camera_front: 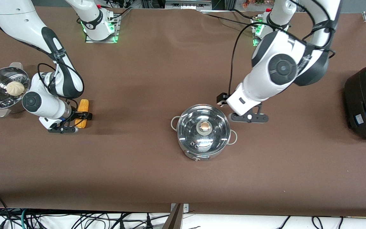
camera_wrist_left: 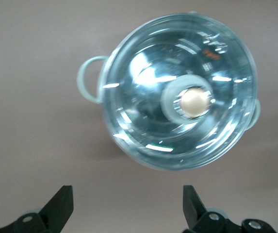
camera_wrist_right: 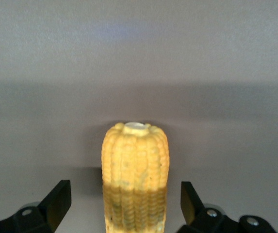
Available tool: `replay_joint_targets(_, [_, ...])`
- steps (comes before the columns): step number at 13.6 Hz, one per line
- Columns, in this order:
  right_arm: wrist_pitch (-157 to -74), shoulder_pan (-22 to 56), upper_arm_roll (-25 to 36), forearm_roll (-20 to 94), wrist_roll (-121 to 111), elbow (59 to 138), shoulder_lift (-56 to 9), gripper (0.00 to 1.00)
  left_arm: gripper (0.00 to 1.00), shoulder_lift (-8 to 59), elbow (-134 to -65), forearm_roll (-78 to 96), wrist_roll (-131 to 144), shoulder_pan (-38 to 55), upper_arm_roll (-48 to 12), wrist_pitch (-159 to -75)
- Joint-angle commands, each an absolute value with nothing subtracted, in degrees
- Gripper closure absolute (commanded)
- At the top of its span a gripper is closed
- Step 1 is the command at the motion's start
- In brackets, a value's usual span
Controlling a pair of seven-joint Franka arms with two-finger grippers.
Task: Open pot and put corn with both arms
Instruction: 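Lift the corn with the right gripper while the left gripper grasps the lid knob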
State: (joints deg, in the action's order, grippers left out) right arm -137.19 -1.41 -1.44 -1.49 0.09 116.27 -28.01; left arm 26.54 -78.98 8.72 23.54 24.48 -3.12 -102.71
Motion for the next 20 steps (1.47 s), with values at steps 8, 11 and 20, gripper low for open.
replay_joint_targets(8, [-140.0,-2.6,-1.6,-0.7,-3.3,122.5,-24.7,0.18,0.00,39.5,-67.1,5.2,25.4,32.3,0.0,-109.3])
replay_joint_targets(11, [-139.5,-3.0,-1.6,-0.7,-5.1,122.6,-24.8,0.91,0.00,40.9,-67.1,5.1,25.4,33.0,0.5,-110.4])
replay_joint_targets(20, [-115.2,-2.9,-2.1,6.6,-5.1,106.4,-22.1,1.00,0.01,42.8,-67.1,5.2,25.2,33.7,2.7,-115.3])
